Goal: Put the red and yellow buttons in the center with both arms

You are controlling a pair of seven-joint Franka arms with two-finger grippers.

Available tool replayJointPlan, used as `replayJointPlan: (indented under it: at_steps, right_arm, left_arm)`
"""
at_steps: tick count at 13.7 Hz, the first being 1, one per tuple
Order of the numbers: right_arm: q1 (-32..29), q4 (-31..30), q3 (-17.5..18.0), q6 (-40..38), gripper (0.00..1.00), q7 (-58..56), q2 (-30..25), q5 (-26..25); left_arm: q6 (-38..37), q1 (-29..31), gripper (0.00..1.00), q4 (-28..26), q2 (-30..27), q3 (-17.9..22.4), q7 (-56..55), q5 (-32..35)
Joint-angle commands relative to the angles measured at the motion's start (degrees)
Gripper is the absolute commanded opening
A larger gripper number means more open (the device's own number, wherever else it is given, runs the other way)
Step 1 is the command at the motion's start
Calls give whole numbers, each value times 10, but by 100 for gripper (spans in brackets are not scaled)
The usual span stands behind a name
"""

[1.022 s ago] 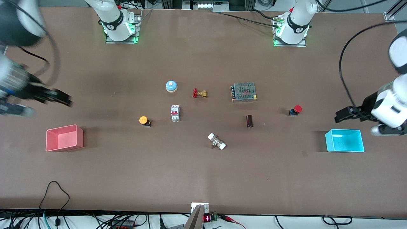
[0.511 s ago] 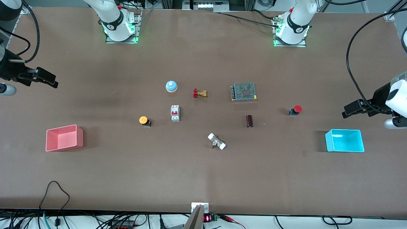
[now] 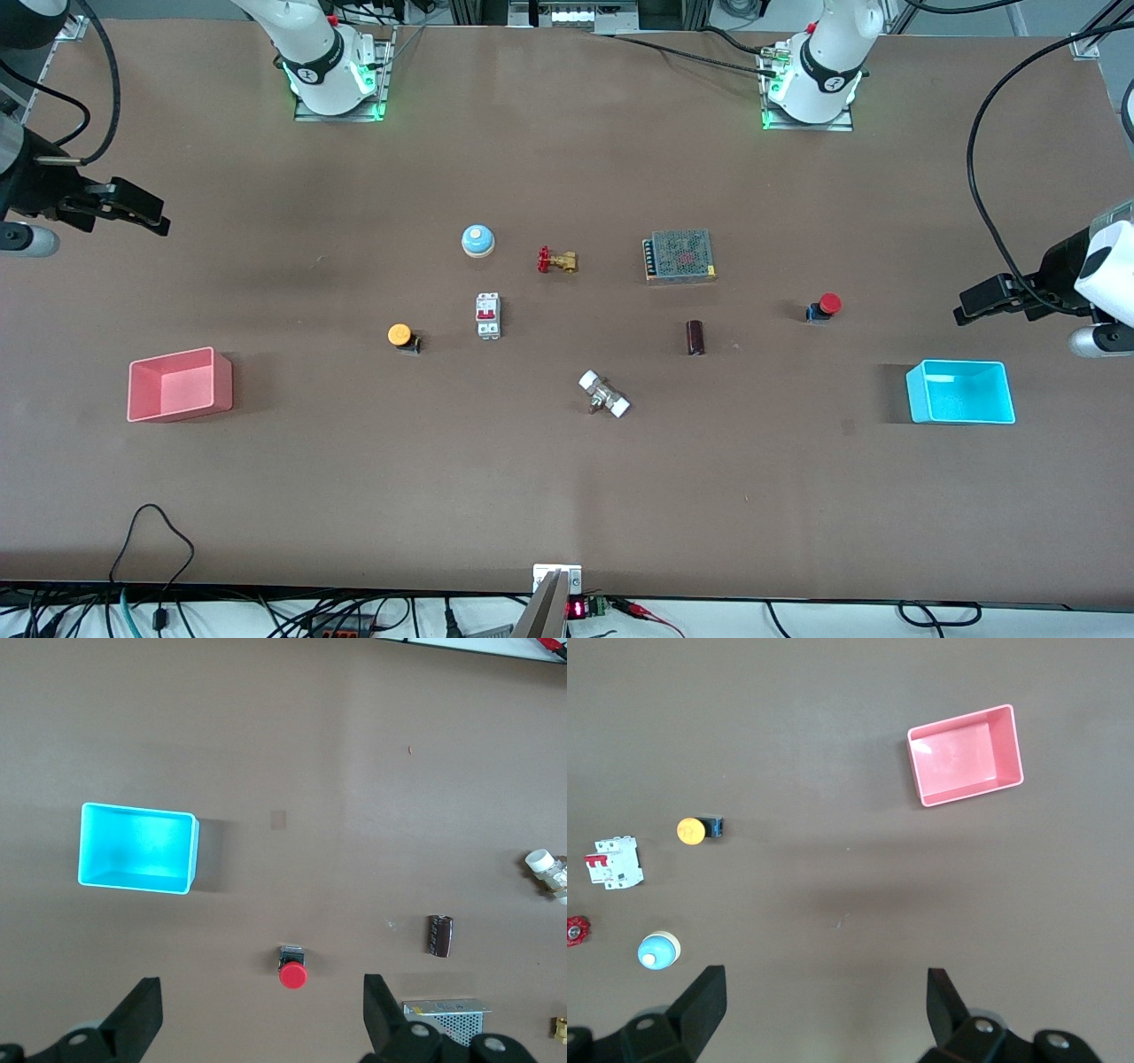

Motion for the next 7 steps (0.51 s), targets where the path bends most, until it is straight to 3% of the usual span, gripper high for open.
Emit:
replayJointPlan:
  at_steps: [1, 7]
  right_arm:
    - [13, -14, -6, 0, 100, -8, -16, 4]
    - [13, -14, -6, 3, 100, -8, -14, 4]
  left_arm:
    - [-8, -2, 100, -26, -26, 4, 10, 8]
    - [-18, -6, 100, -31, -35, 2, 4, 8]
